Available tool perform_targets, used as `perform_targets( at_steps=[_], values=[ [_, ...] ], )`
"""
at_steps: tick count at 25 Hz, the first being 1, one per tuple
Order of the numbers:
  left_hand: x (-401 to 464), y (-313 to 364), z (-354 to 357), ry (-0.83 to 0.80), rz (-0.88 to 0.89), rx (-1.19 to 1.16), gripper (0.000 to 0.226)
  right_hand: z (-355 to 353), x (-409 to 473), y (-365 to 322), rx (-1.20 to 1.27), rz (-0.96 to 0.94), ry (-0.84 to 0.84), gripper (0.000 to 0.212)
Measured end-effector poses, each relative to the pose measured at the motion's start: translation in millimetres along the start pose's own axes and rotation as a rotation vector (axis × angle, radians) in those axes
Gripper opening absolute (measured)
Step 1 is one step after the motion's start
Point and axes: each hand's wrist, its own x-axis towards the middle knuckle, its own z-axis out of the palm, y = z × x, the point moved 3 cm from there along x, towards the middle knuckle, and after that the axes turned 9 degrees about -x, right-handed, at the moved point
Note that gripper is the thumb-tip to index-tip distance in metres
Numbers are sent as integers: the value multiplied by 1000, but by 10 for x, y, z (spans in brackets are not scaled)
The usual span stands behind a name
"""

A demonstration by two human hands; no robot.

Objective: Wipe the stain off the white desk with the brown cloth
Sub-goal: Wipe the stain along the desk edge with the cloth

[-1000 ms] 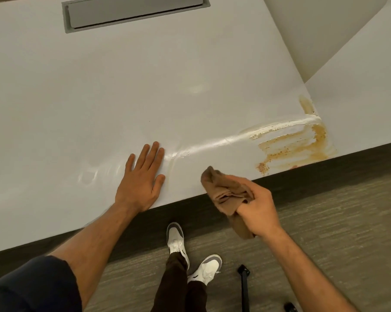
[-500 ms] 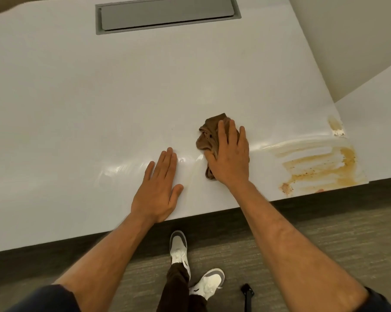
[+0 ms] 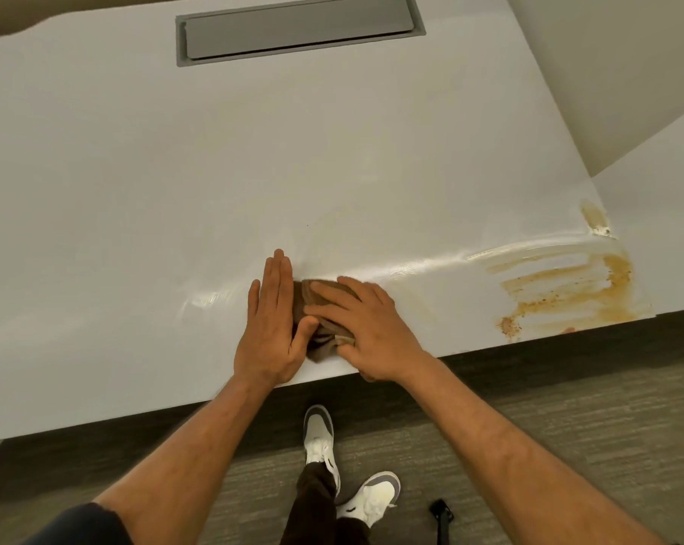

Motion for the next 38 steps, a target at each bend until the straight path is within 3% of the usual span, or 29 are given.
perform_targets(
  at_steps=[6, 9, 12, 15, 18, 19, 22, 26, 29, 34, 38],
  values=[
    [21, 29, 15, -81, -7, 114, 82, -59, -625, 32, 306, 155, -86, 36],
    [23, 57, 10, -105, -23, 166, 84, -282, -678, 217, 622, 387, -125, 50],
    [32, 68, 10, -117, -46, 193, 85, -717, -370, 498, 837, 465, 143, 63],
    [30, 53, 15, -123, -92, 253, 86, -924, 222, 739, 533, 568, 414, 61],
    [33, 31, 43, -141, -127, 272, 89, -656, 776, 791, -110, 709, 161, 75],
    [41, 24, 52, -144, -129, 280, 90, -599, 914, 769, -190, 696, 104, 81],
    [38, 14, 54, -152, -141, 270, 93, -587, 1194, 716, -125, 494, 66, 86],
    [50, 33, 37, -129, -131, 256, 94, -564, 1262, 562, -126, 164, -78, 86],
    [41, 42, 30, -107, -116, 231, 94, -502, 1079, 402, -34, 19, -189, 83],
    [51, 38, 29, -124, -46, 172, 87, -366, 401, 272, 128, 19, -81, 63],
    [51, 51, 34, -192, -22, 239, 93, -256, -26, 255, 189, 96, -38, 61]
  ],
)
